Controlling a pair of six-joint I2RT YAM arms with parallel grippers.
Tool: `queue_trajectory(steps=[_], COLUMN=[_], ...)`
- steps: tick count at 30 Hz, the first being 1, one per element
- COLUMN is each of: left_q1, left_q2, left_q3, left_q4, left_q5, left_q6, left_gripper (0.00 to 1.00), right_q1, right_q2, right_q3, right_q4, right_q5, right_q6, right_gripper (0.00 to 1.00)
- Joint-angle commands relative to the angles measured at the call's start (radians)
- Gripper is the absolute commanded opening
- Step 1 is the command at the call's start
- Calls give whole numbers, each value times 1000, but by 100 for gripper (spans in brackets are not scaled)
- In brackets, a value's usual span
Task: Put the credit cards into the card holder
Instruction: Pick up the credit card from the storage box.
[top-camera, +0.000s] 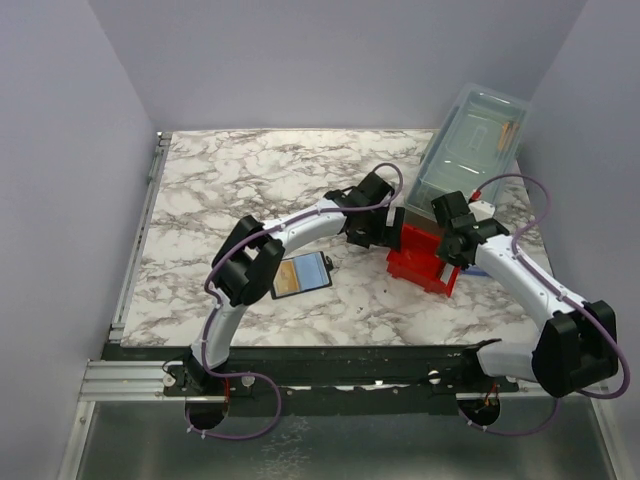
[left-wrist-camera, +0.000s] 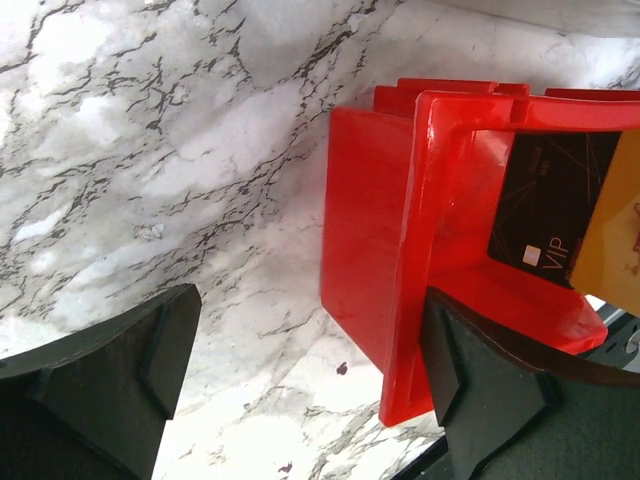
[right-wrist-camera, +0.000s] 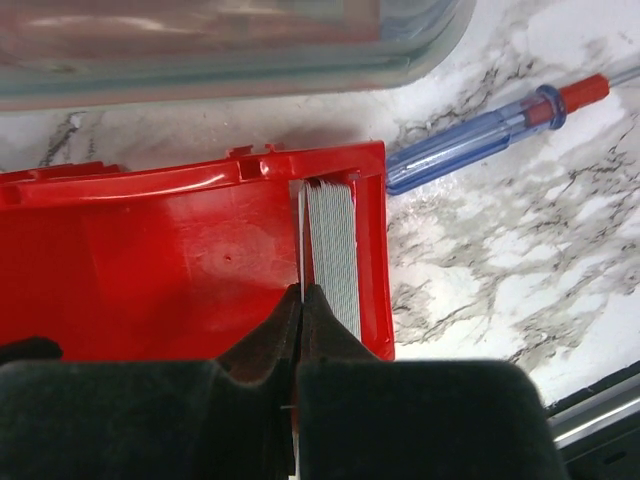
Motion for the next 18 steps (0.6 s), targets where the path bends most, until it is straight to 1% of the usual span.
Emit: queue_trajectory(steps=[1,5,12,15,18], left_q1=[25,49,81,95,114], left_q2=[-53,-121,-245,-303,-374], left_q3=[32,32,28,8,-42], left_q4=[-65,-106,-245,-289,-283], left_q5=[51,86,188,246,324], left_q6=[0,10,85,111,115], left_gripper=[96,99,99,99,99], right_q1=[-8,-9,-8,-8,-8], right_q2=[-55,-95,-177,-216,-272], right_q3=[41,72,126,145,146], right_q4=[16,21,58,73,141], right_q5=[43,15,-150,-295,-510], right_q6=[-75,-129,-271,-335,-400], right_gripper=[0,0,0,0,0])
